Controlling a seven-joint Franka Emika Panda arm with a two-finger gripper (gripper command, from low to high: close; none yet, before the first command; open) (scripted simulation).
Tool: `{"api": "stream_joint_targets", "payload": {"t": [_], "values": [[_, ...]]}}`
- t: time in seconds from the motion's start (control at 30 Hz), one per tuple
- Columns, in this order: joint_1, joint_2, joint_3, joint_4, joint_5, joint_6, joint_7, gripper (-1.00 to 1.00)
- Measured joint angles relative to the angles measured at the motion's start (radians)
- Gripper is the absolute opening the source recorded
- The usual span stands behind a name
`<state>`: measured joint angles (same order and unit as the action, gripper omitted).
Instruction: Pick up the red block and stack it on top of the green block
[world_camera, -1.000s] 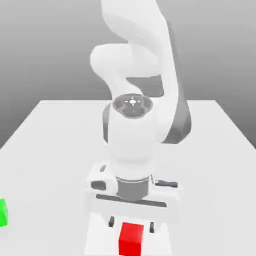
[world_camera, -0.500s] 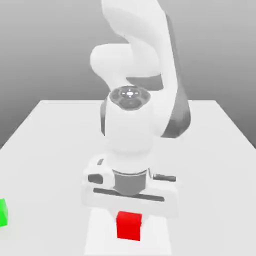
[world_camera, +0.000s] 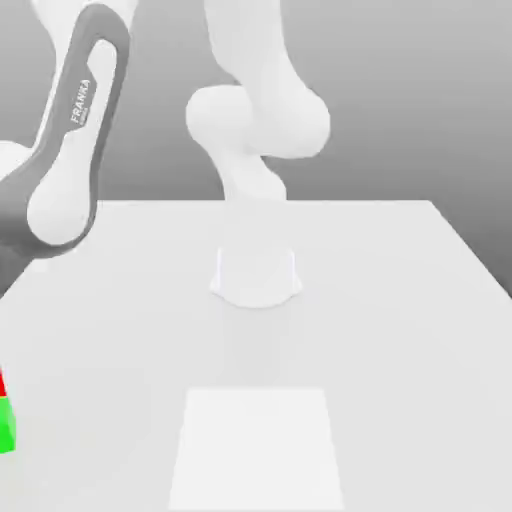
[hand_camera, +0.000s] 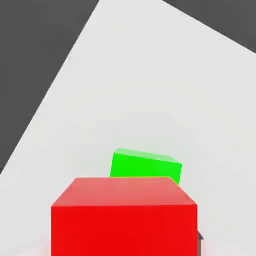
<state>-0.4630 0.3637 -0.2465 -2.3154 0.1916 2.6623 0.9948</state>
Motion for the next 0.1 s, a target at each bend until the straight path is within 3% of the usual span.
{"api": "stream_joint_targets", "payload": {"t": [0.1], "values": [[0.000, 0.000, 0.000, 0.000, 0.000, 0.000, 0.000, 1.00]]}}
